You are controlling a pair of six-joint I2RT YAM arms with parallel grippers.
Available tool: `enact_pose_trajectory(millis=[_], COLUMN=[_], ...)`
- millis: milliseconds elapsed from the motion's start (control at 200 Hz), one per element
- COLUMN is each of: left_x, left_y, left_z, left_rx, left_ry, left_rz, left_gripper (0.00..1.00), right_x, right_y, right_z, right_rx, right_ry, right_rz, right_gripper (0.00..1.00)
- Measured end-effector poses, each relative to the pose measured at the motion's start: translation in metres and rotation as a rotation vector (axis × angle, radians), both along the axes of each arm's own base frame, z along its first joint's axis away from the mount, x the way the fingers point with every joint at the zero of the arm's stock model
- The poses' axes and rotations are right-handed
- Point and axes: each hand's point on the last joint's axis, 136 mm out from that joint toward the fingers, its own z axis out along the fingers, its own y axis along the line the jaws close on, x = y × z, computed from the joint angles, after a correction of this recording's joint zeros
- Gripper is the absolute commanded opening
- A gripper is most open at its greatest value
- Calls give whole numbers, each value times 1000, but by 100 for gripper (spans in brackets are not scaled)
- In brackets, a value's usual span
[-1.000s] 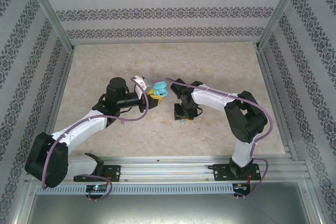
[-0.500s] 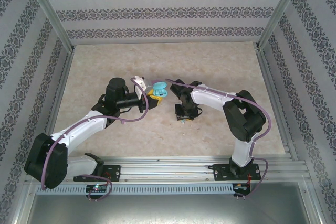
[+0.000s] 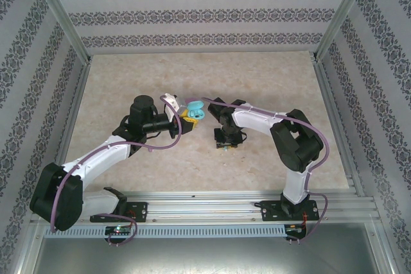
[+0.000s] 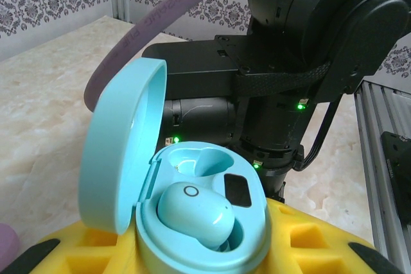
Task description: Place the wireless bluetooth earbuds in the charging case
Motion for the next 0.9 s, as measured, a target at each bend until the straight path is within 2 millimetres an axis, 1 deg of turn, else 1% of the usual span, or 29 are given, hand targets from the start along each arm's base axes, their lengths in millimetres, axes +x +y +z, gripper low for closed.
enact_pose_trajectory(millis=[170, 295, 460, 555, 624, 709, 809, 899], left_x=[-1, -1, -1, -2, -2, -2, -2, -2], left_y=[0, 1, 1, 1, 1, 1, 0, -2], left_z=[-2, -4, -5, -5, -5, -4, -2, 5], left_rx=[5, 11, 12, 12, 12, 10, 1, -22], left_ry=[6, 17, 20, 20, 19, 18, 14, -1], left_rz=[0, -1, -1, -1, -1, -3, -8, -14], left_gripper=[13, 13, 13, 13, 13, 13, 13, 13], right_x=[1, 0, 2, 6, 6, 8, 15, 17], right_y=[1, 0, 2, 6, 7, 10, 14, 17], right_z=[-4, -4, -3, 3, 17, 49, 98, 143], right_rx=[-7, -12, -4, 27, 70, 142, 249, 356], right_ry=[9, 15, 8, -25, -66, -144, -278, -404], right_rz=[1, 7, 7, 5, 2, -4, -9, -10], right_gripper=[28, 21, 16, 14, 13, 11, 10, 9])
